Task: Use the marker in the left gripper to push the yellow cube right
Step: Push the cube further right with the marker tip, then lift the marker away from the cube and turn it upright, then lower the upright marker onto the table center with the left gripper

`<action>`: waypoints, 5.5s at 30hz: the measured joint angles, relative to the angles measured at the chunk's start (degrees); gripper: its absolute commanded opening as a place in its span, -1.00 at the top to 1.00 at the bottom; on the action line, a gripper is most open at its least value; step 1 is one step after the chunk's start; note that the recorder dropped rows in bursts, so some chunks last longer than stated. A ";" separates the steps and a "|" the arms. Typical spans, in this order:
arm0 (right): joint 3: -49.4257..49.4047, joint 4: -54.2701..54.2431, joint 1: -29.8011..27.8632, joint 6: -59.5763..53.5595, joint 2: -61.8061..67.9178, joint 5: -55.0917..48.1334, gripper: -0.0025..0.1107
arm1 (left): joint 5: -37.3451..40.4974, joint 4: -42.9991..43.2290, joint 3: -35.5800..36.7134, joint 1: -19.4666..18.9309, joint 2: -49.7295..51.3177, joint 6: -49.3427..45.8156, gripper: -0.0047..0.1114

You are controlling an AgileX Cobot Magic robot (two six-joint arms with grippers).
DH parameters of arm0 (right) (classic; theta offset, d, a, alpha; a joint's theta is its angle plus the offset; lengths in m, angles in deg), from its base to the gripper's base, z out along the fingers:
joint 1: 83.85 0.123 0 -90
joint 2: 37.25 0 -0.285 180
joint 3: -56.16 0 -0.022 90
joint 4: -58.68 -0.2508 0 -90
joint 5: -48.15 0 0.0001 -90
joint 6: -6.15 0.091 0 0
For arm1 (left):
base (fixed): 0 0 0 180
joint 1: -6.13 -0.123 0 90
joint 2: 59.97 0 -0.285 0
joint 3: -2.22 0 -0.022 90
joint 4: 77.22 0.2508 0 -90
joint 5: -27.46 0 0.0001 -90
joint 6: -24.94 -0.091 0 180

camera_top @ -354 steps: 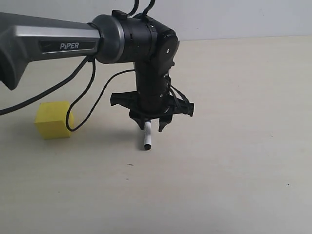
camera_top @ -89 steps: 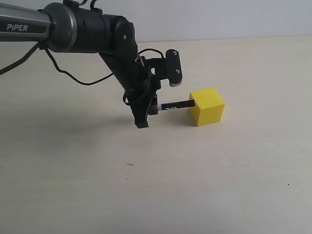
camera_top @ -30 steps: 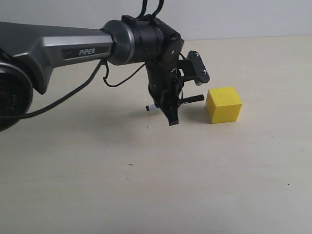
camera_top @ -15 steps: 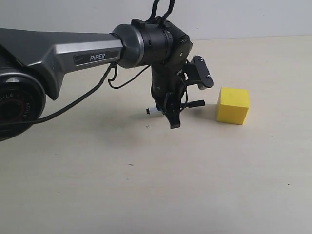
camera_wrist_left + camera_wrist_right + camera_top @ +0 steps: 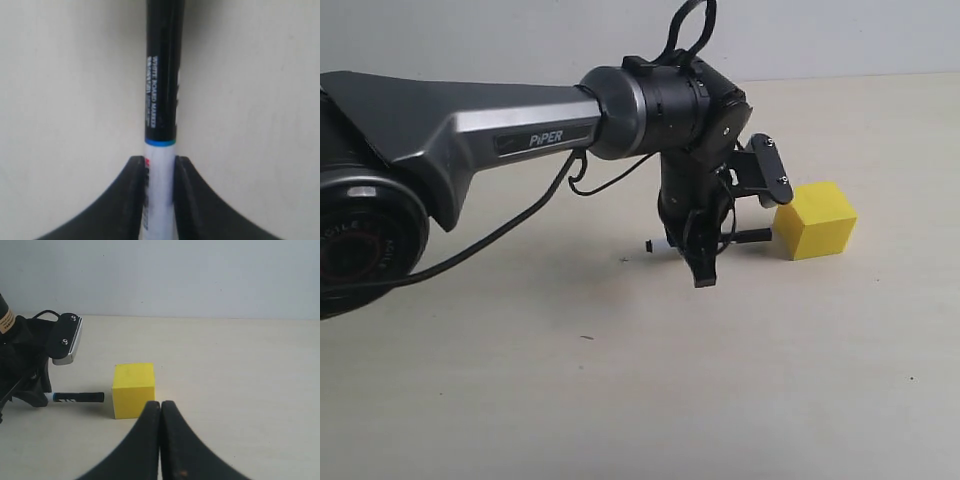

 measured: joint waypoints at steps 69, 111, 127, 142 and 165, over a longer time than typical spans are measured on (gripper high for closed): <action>0.00 0.00 0.00 0.00 0.00 0.00 0.96 | -10.98 -6.45 30.66 -5.39 -25.64 59.60 0.92; 0.00 0.00 0.00 0.00 0.00 -0.21 0.96 | -22.77 -6.28 34.07 -5.39 -16.48 77.77 0.92; 0.00 0.00 0.00 0.00 0.00 -0.21 0.96 | -21.27 -5.65 34.07 -5.39 -16.48 79.79 0.92; 0.00 0.00 0.00 0.00 0.00 -0.12 0.96 | -20.12 -5.42 34.07 -5.39 -16.48 79.89 0.89; 0.00 0.00 0.00 0.00 0.00 0.00 0.96 | -19.84 -5.10 34.07 -5.39 -18.50 76.25 0.07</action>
